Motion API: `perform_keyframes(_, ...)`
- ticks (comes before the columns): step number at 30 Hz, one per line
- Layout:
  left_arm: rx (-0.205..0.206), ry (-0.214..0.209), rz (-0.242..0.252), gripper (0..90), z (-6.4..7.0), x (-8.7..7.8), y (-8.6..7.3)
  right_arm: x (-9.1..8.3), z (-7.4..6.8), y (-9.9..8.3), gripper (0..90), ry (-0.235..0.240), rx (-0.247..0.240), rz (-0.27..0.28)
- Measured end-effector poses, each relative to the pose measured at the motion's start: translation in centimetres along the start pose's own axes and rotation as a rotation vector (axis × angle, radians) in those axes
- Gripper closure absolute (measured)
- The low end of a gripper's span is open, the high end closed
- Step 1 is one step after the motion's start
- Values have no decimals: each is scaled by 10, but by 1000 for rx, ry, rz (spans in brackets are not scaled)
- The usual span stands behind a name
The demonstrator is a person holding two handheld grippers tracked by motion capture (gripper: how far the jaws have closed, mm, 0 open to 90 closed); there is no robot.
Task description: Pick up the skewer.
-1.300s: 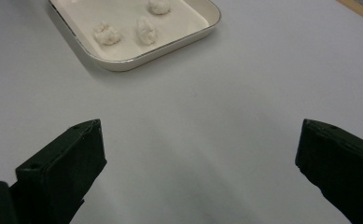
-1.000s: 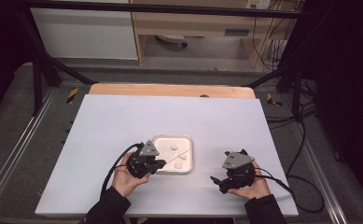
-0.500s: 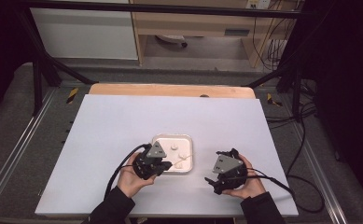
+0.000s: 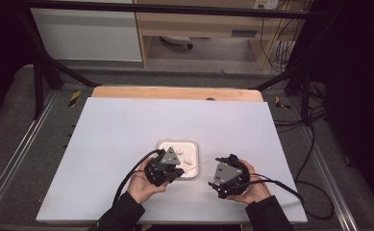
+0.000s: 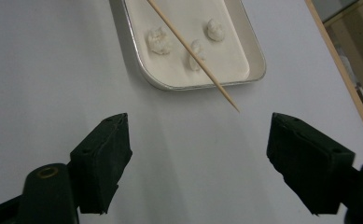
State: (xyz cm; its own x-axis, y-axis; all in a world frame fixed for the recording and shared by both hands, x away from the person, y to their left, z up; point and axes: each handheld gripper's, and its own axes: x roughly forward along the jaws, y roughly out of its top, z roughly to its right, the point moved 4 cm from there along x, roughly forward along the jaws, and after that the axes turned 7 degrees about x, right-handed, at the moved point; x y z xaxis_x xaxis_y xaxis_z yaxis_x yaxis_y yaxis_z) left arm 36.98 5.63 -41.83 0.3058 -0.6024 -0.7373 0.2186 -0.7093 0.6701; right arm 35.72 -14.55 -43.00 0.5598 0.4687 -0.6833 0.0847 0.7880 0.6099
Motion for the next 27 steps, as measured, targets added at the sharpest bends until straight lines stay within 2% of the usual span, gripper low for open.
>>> perform_keyframes(1, 6, -3, -1, 886, 1, 1, 2, 1, -1, 2, 260, -4, -35, -3)
perform_keyframes(2, 8, -6, -1, 886, 2, 1, 3, 1, -1, 2, 260, -4, -35, -3)
perform_keyframes(4, 14, -9, -2, 886, 4, 2, 6, 1, -2, 4, 304, -2, -71, 6)
perform_keyframes(5, 15, -12, 0, 886, 5, 3, 7, 1, -2, 4, 304, -2, -71, 6)
perform_keyframes(10, 25, -27, -9, 886, 8, 7, 12, 3, -4, 6, 364, -6, -140, 4)
perform_keyframes(14, 29, -42, -12, 886, 13, 12, 16, 5, -6, 8, 430, -21, -245, 0)
perform_keyframes(16, 34, -48, -16, 886, 15, 13, 18, 5, -7, 8, 447, -18, -249, -7)
perform_keyframes(17, 38, -52, -17, 886, 16, 14, 19, 6, -7, 9, 474, -10, -300, -4)
perform_keyframes(21, 61, -62, -30, 886, 19, 15, 22, 7, -9, 8, 516, 2, -322, -24)
perform_keyframes(26, 66, -66, -30, 886, 22, 16, 26, 9, -9, 5, 592, -5, -402, -53)
perform_keyframes(27, 68, -68, -32, 886, 22, 16, 27, 9, -9, 5, 592, -5, -402, -53)
